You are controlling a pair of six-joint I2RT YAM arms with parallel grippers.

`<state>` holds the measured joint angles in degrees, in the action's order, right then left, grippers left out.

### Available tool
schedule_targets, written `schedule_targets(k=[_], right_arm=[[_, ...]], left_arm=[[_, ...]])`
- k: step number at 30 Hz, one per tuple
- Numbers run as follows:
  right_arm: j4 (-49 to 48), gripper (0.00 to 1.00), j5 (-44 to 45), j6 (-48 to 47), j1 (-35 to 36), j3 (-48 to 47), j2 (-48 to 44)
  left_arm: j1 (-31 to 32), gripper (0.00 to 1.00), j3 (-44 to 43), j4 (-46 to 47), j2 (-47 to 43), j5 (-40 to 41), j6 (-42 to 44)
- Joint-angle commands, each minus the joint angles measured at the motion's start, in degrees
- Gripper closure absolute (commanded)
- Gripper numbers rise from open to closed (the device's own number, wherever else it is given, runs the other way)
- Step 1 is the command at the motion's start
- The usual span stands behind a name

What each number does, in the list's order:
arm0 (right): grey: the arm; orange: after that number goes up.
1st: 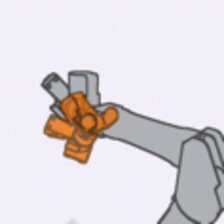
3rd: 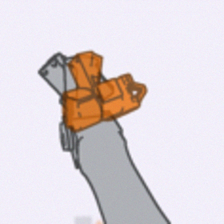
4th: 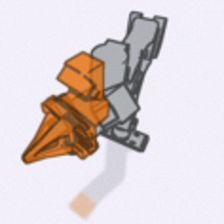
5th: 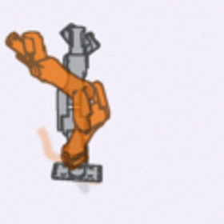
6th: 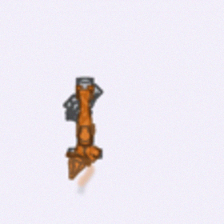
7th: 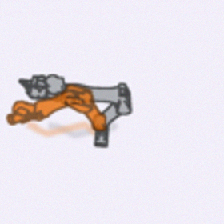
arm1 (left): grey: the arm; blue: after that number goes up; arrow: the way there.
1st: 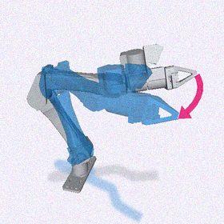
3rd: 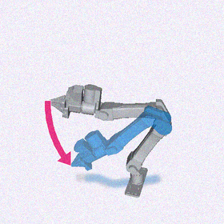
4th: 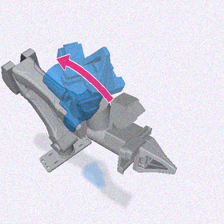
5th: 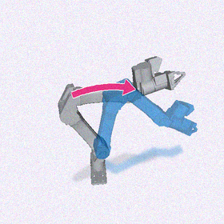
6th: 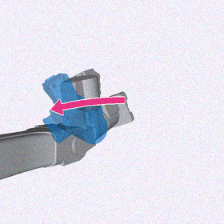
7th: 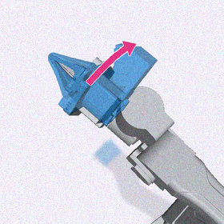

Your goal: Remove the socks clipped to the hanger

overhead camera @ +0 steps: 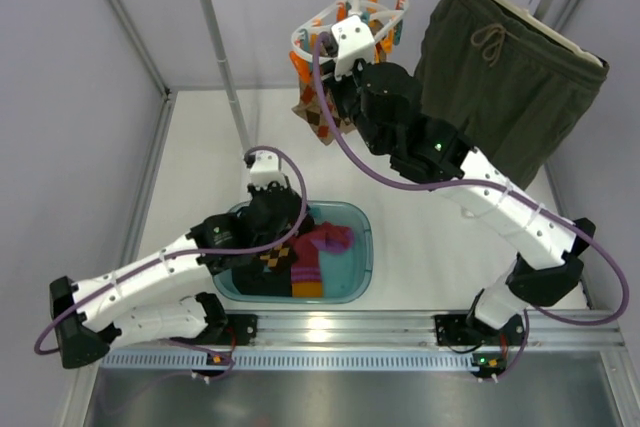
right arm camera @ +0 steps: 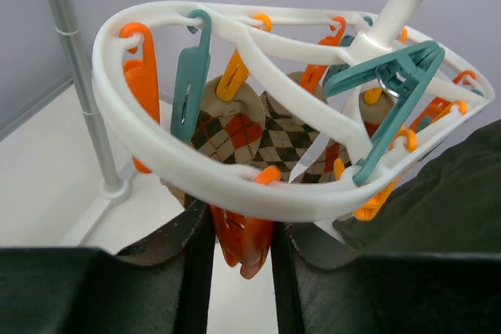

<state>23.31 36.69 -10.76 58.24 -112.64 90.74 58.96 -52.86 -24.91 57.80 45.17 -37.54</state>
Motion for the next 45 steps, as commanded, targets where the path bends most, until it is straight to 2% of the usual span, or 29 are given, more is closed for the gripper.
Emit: schedule_targets(k=[1,4,6,7,8,9,10,11,13,15,17,19,20,21,23,25,26,28,30,31,33,35,36,37,39,41,45], right_arm=[[0.5,0.68,-3.4,1.9,-0.6,0.7,-3.6],[1.2,0.47,-4.0,2.1,-0.7,0.7,-4.1],[1.6,0.40,-4.0,2.2,-0.7,0.7,-4.3],[1.8,0.37,-4.1,2.2,-0.6,0.7,-4.5],[2.0,0.30,-4.2,2.2,-0.7,1.0,-4.7],[2.0,0.26,-4.3,2.4,-0.7,1.2,-5.0],[2.3,0.17,-4.4,2.7,-0.7,1.7,-5.1],[2.5,0.16,-5.0,3.1,-0.7,2.0,-5.3],[3.8,0.09,-5.8,3.6,-0.7,2.5,-5.9],[5.1,0.07,-7.2,4.3,-0.7,3.0,-7.1],[7.0,0.01,-10.8,5.5,-0.7,4.3,-8.4],[8.1,0.01,-14.3,6.4,-0.7,6.2,-11.0],[9.0,0.01,-18.0,7.2,-0.7,7.0,-12.2],[9.4,0.00,-19.6,7.8,-0.8,8.0,-14.4],[9.6,0.01,-22.8,8.9,-0.8,11.5,-17.3],[9.5,0.00,-22.0,9.7,-0.8,15.9,-22.2],[9.1,0.01,-18.7,10.4,-0.8,17.8,-25.9],[8.5,0.01,-11.5,12.4,-1.3,24.6,-30.2],[8.2,0.01,-8.7,14.2,-2.9,29.6,-36.3],[6.4,0.01,-8.4,14.8,-6.1,35.5,-38.3],[4.1,0.00,-11.1,16.6,-10.8,41.1,-43.3],[1.1,0.02,-20.9,17.6,-20.0,46.7,-44.2],[0.2,0.03,-25.3,18.1,-23.6,47.9,-43.0],[-2.7,0.05,-34.2,18.8,-30.7,49.5,-41.7],[-8.1,0.09,-43.3,21.2,-40.5,51.3,-37.5],[-17.9,0.13,-54.6,21.8,-45.4,53.6,-34.6],[-30.6,0.10,-60.8,19.8,-47.5,53.7,-26.4]], left_arm=[[0.1,1.00,4.1,-14.9,-4.3,-4.8,-10.9],[0.0,1.00,7.4,-16.2,-8.0,-11.4,-11.9],[0.0,0.95,8.6,-16.1,-9.3,-14.9,-12.1],[0.1,0.79,9.3,-16.1,-9.5,-17.2,-12.1],[0.1,0.68,9.6,-16.1,-9.8,-18.4,-11.9],[0.1,0.50,9.7,-16.1,-10.2,-19.8,-11.6],[0.1,0.26,9.4,-16.1,-10.5,-20.2,-11.1],[0.2,0.02,8.9,-16.1,-10.8,-20.4,-9.5],[0.2,0.02,6.4,-16.0,-11.4,-19.8,-6.4],[0.1,0.01,3.8,-15.8,-11.0,-18.9,-4.1],[0.1,0.01,-0.7,-13.3,-9.0,-16.7,1.4],[0.1,0.02,-2.8,-8.4,-6.8,-14.3,9.4],[0.0,0.02,-4.0,-2.0,-6.0,-14.2,11.9],[-0.7,0.02,-5.0,0.4,-4.8,-14.8,13.7],[-2.3,0.01,-7.3,5.3,-1.5,-20.5,17.4],[-3.8,0.01,-8.1,11.2,0.5,-23.4,19.8],[-3.8,0.01,-8.9,12.5,1.9,-26.7,20.1],[-3.9,0.01,-10.8,13.5,3.3,-29.3,19.9],[-3.8,0.01,-13.1,13.7,4.0,-33.5,19.4],[-3.8,0.01,-13.8,13.7,4.1,-34.3,18.8],[-3.8,0.01,-15.2,13.6,3.8,-34.5,17.8],[-3.8,0.01,-17.3,13.5,3.5,-33.8,16.4],[-3.8,0.01,-18.0,13.4,3.4,-33.5,15.8],[-3.9,0.02,-19.6,13.4,3.4,-33.3,15.0],[-3.8,0.02,-21.3,13.4,3.5,-33.2,14.3],[-3.8,0.01,-23.0,13.2,3.7,-33.6,13.6],[-3.9,0.01,-23.5,12.3,3.8,-33.7,14.2]])
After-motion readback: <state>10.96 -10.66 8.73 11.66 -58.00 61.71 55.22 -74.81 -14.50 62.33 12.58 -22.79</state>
